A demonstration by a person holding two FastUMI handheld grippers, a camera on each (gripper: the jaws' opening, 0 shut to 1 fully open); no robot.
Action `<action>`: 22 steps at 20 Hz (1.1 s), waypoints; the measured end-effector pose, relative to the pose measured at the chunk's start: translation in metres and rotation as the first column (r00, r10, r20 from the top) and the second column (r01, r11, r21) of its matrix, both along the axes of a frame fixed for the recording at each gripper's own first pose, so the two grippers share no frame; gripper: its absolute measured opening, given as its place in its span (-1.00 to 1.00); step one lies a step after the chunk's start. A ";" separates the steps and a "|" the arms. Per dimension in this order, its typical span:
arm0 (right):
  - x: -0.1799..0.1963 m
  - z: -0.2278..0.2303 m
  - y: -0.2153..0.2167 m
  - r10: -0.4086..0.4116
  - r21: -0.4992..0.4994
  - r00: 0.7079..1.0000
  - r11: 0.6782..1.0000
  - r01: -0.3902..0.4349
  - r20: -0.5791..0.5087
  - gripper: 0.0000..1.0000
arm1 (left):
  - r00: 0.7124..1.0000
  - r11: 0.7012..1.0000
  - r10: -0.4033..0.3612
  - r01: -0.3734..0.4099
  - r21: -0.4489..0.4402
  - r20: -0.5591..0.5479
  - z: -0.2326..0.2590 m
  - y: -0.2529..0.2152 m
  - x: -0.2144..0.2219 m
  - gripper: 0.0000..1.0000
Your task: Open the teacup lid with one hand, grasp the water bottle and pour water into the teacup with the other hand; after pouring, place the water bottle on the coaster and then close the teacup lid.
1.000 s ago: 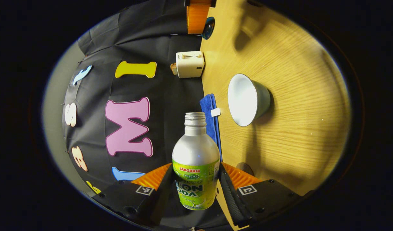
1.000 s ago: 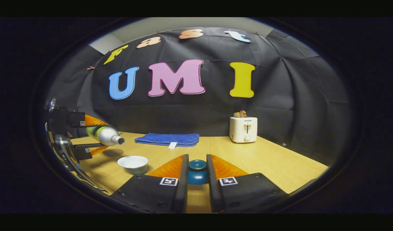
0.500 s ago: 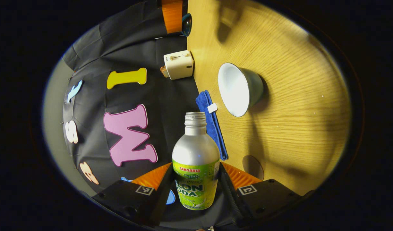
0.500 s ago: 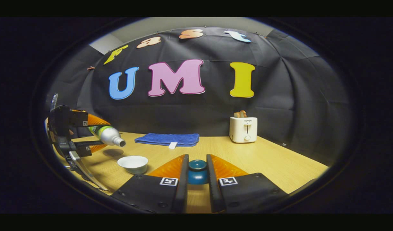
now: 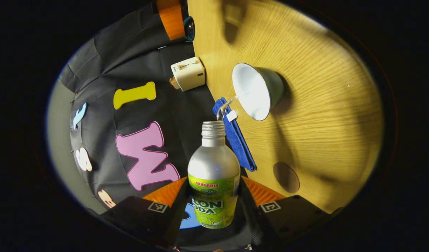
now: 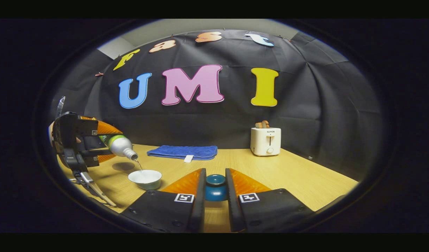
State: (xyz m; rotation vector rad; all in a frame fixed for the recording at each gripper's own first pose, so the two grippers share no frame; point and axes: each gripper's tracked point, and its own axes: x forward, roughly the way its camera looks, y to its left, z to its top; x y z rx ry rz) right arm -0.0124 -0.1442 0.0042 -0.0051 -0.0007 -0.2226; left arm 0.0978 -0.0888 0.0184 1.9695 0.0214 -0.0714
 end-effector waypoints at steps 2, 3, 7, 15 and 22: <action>0.000 0.000 0.001 0.000 0.000 1.000 1.000 0.000 0.000 -0.46 | 1.000 1.000 -0.007 0.006 0.021 0.007 0.001 -0.001 0.001 0.61; 0.000 0.000 0.000 0.000 0.000 1.000 1.000 0.000 0.000 -0.46 | 1.000 0.999 -0.009 0.009 0.035 0.011 0.000 -0.001 -0.001 0.61; 0.001 0.001 0.000 0.000 0.000 1.000 1.000 0.000 0.000 -0.46 | 1.000 0.996 -0.014 0.013 0.085 0.015 0.003 0.002 0.000 0.61; 0.000 0.000 0.001 0.000 0.000 1.000 1.000 0.000 0.000 -0.39 | 0.997 0.976 -0.068 0.058 0.208 0.041 0.007 -0.003 -0.001 0.61; 0.000 0.000 0.001 0.000 0.000 1.000 1.000 0.000 0.000 -0.46 | 0.995 0.939 -0.089 0.072 0.337 0.035 0.017 -0.008 -0.001 0.61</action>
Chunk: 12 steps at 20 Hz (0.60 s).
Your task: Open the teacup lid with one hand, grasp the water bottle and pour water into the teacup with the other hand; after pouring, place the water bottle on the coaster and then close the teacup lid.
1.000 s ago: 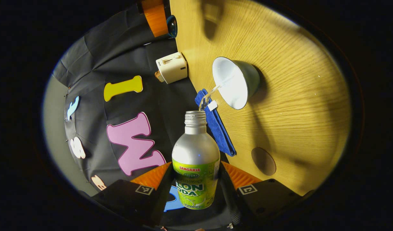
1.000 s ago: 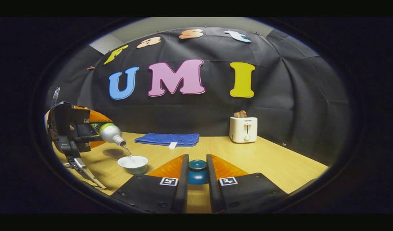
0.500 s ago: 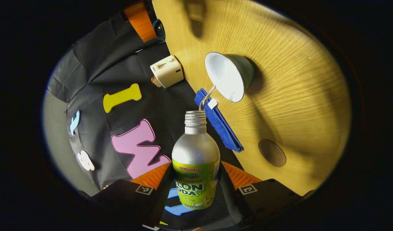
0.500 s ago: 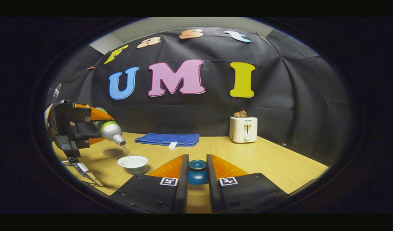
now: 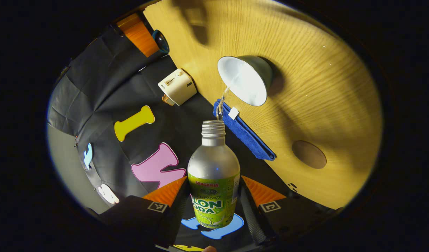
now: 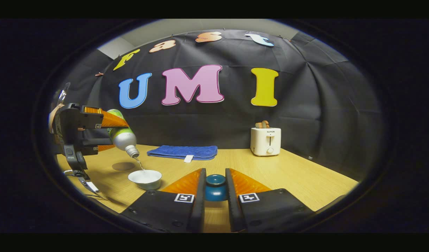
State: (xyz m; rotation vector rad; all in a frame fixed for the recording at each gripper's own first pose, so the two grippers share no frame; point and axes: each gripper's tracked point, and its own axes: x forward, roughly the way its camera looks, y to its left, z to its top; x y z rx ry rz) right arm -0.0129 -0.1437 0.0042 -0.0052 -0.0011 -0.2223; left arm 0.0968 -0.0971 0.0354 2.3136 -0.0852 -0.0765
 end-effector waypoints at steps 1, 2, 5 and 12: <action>0.000 0.000 0.000 0.000 0.000 1.000 1.000 0.000 0.000 -0.46 | 1.000 1.000 -0.001 0.001 0.018 0.000 0.002 0.001 0.002 0.61; 0.000 0.000 -0.001 0.000 0.000 1.000 1.000 0.000 0.000 -0.46 | 1.000 0.999 -0.002 0.002 0.035 0.000 0.002 0.001 0.004 0.61; 0.000 0.000 0.000 0.000 0.000 1.000 1.000 0.000 0.000 -0.46 | 1.000 0.998 -0.014 0.013 0.068 0.006 0.005 -0.003 0.005 0.61; 0.000 0.000 0.000 0.000 0.000 1.000 1.000 0.000 0.000 -0.46 | 0.998 0.990 -0.057 0.056 0.126 0.008 0.011 -0.019 0.006 0.63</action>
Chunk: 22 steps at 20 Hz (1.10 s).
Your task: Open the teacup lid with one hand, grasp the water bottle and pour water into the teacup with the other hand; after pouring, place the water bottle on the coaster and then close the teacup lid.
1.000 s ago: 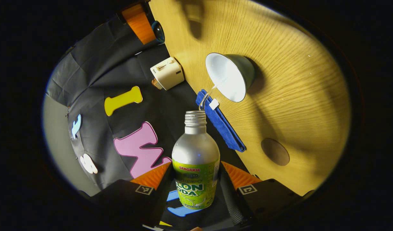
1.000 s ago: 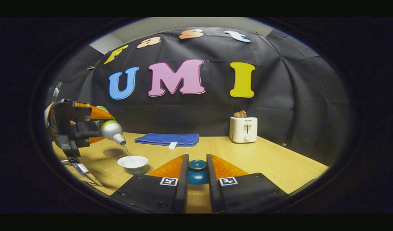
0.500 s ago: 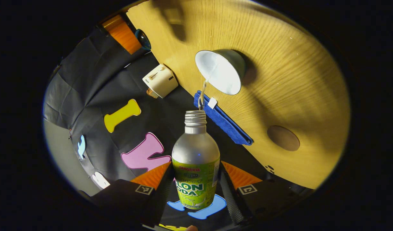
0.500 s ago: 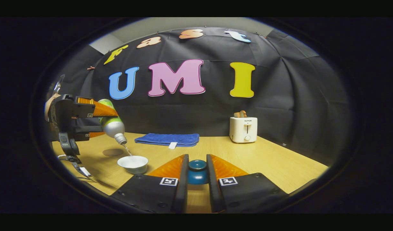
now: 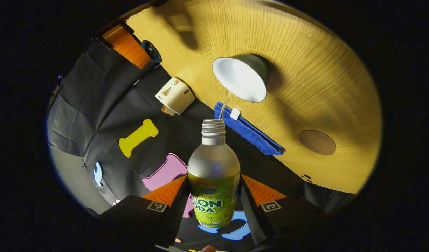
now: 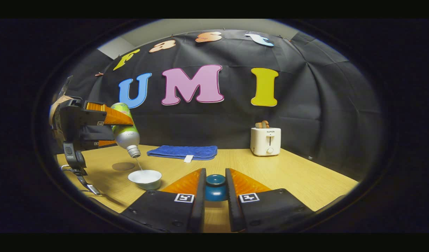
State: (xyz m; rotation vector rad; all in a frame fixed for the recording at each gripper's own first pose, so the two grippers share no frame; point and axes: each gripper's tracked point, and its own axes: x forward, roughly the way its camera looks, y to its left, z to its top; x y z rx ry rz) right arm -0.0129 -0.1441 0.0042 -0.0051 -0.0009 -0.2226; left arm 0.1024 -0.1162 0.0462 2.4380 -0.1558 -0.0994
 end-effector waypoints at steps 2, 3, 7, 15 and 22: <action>0.000 0.000 0.000 0.000 0.000 1.000 1.000 0.000 0.000 -0.46 | 1.000 1.000 -0.005 0.005 0.006 0.001 0.001 -0.003 -0.001 0.63; 0.000 0.000 0.001 0.000 0.000 1.000 1.000 0.000 0.000 -0.46 | 1.000 1.000 -0.008 0.008 0.004 0.001 0.001 -0.003 0.000 0.63; -0.001 0.000 0.001 0.000 0.000 1.000 1.000 0.000 -0.001 -0.46 | 1.000 0.999 -0.015 0.015 -0.047 -0.005 0.001 -0.004 0.000 0.62; 0.000 0.000 0.000 0.000 0.000 1.000 1.000 0.000 -0.001 -0.46 | 0.999 0.834 -0.027 0.001 -0.552 -0.039 -0.004 0.002 -0.014 0.62; 0.000 0.000 0.000 0.000 0.000 1.000 1.000 0.000 0.000 -0.46 | 0.997 0.040 -0.057 -0.048 -0.998 -0.050 -0.021 0.021 -0.029 0.60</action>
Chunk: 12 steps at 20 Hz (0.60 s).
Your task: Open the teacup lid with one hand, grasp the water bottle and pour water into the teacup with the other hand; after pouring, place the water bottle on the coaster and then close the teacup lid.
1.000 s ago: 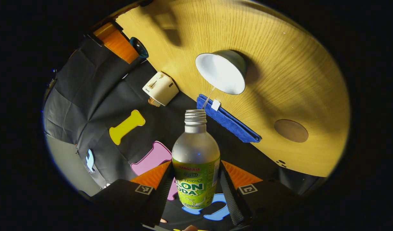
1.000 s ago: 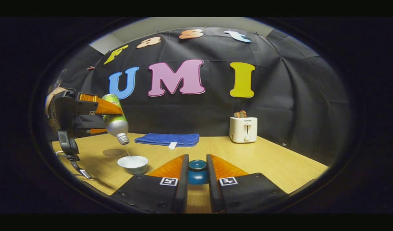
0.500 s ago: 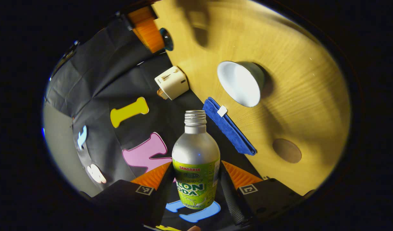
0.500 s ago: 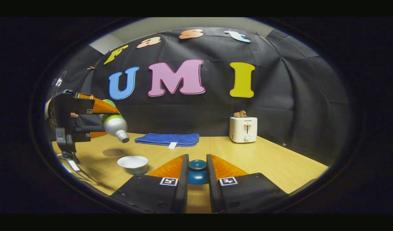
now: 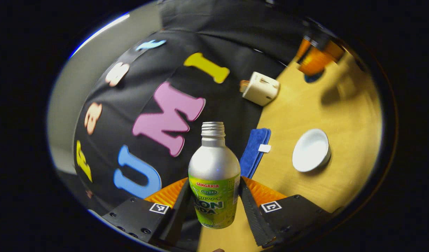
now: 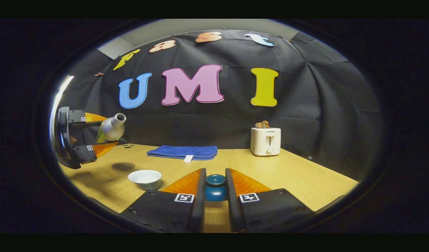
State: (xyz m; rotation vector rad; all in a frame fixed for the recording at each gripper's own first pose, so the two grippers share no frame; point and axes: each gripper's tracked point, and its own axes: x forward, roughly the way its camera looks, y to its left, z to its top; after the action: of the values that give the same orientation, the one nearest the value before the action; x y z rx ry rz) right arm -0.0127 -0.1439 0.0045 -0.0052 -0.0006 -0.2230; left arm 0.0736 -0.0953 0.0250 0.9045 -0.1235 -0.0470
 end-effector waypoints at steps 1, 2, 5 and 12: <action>0.000 0.000 0.000 0.000 0.000 1.000 1.000 0.000 0.000 -0.46 | 1.000 0.989 -0.023 0.020 -0.147 -0.019 -0.001 0.003 0.000 0.59; 0.000 0.000 0.000 0.000 0.000 1.000 1.000 0.000 0.000 -0.46 | 0.998 0.959 -0.056 0.044 -0.278 -0.036 -0.001 0.002 0.001 0.58; 0.000 0.000 0.000 0.000 0.000 1.000 1.000 0.000 0.000 -0.46 | 0.990 0.822 -0.139 0.098 -0.561 -0.031 -0.001 -0.002 0.010 0.59; 0.000 0.000 0.000 0.000 0.000 1.000 1.000 0.000 0.000 -0.46 | 0.994 0.667 -0.108 0.059 -0.743 -0.018 -0.005 0.010 0.014 0.59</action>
State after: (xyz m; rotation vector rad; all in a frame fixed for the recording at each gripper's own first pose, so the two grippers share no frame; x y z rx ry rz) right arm -0.0127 -0.1442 0.0044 -0.0051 -0.0006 -0.2227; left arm 0.0875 -0.0855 0.0200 0.0625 -0.1135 -0.1019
